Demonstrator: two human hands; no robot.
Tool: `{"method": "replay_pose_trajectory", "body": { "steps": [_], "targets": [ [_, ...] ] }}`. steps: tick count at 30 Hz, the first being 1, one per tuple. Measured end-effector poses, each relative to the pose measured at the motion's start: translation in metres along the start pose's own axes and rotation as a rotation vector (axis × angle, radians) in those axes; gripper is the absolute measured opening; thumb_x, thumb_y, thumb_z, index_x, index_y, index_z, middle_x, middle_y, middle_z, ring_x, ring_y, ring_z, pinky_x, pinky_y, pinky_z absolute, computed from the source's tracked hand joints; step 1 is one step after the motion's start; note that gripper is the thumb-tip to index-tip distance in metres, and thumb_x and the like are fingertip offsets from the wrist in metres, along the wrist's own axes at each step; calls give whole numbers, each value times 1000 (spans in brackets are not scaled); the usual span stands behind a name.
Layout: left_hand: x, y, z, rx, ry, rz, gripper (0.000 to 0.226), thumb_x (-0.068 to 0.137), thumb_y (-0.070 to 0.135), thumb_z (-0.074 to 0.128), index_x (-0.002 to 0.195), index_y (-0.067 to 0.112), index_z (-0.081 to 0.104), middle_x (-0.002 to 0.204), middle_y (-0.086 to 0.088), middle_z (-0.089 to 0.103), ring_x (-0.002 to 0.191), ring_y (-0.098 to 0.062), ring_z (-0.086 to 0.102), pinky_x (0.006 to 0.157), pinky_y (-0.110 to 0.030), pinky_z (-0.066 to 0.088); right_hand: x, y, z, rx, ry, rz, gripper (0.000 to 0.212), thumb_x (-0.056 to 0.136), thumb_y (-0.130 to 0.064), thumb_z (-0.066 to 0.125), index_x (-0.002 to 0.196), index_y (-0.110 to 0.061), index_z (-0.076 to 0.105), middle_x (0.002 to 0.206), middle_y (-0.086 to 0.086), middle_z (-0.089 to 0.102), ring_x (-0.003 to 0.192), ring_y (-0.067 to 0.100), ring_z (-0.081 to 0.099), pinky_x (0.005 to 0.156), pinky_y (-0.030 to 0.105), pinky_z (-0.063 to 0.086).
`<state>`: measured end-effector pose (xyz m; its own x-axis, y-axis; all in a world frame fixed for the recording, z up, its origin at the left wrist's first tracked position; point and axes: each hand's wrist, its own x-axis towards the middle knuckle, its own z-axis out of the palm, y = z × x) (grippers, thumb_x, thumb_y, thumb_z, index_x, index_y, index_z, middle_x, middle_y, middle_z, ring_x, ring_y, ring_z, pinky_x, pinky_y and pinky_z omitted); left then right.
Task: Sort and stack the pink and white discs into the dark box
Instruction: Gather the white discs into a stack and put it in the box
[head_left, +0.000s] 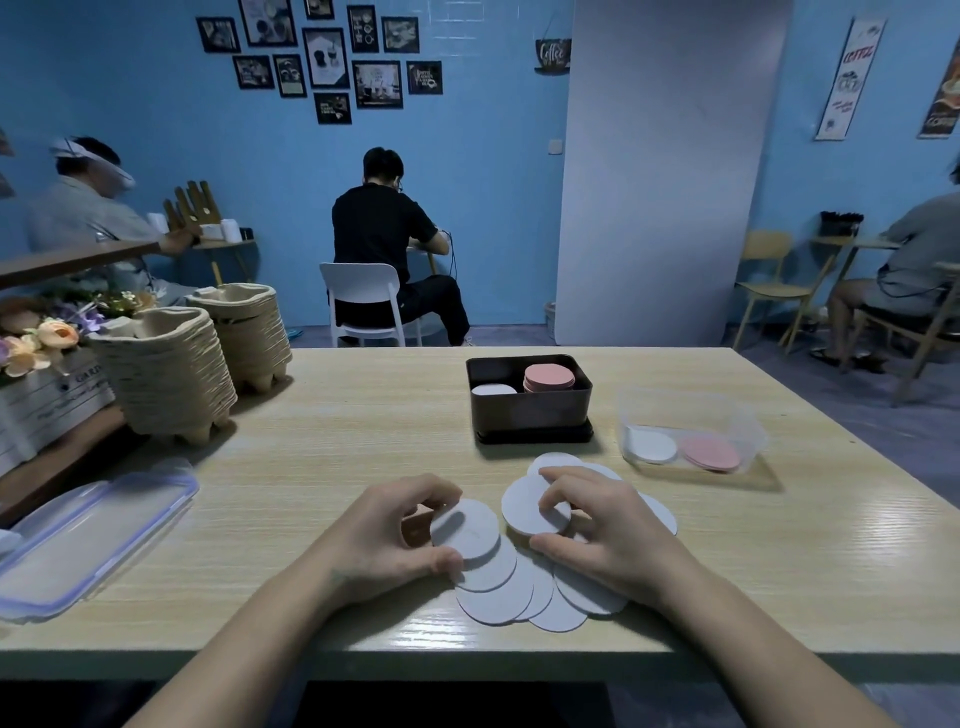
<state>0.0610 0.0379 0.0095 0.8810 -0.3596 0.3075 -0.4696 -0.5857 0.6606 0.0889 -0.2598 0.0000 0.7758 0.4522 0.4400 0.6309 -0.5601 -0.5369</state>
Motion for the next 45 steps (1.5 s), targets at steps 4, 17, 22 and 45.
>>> {"method": "replay_pose_trajectory", "body": {
  "steps": [4,17,22,45],
  "targets": [
    [4,-4,0,22,97,26,46,78,35,88,117,28,66,114,22,66,111,-3,63,91,-31,57,9,14,0,-32,56,16,29,75,-54,73,88,-32,58,133,-6,62,128,-1,52,85,27,49],
    [35,-5,35,297,90,224,42,81,62,69,109,31,61,137,14,59,120,-7,58,89,-27,55,22,7,15,-22,-11,-78,41,76,-37,87,110,-34,63,140,-8,58,130,-1,50,103,24,45],
    [34,-1,36,355,93,282,36,85,61,63,105,31,62,140,10,58,120,-11,59,87,-31,57,20,4,15,-44,-13,-124,34,77,-39,86,101,-33,63,141,-9,57,127,2,53,103,25,45],
    [26,1,37,323,183,347,26,90,36,72,112,26,62,129,7,67,110,-17,67,72,-32,60,15,4,13,86,56,-120,31,78,-43,83,98,-27,64,137,-4,61,133,2,51,101,38,49]
  ]
}}
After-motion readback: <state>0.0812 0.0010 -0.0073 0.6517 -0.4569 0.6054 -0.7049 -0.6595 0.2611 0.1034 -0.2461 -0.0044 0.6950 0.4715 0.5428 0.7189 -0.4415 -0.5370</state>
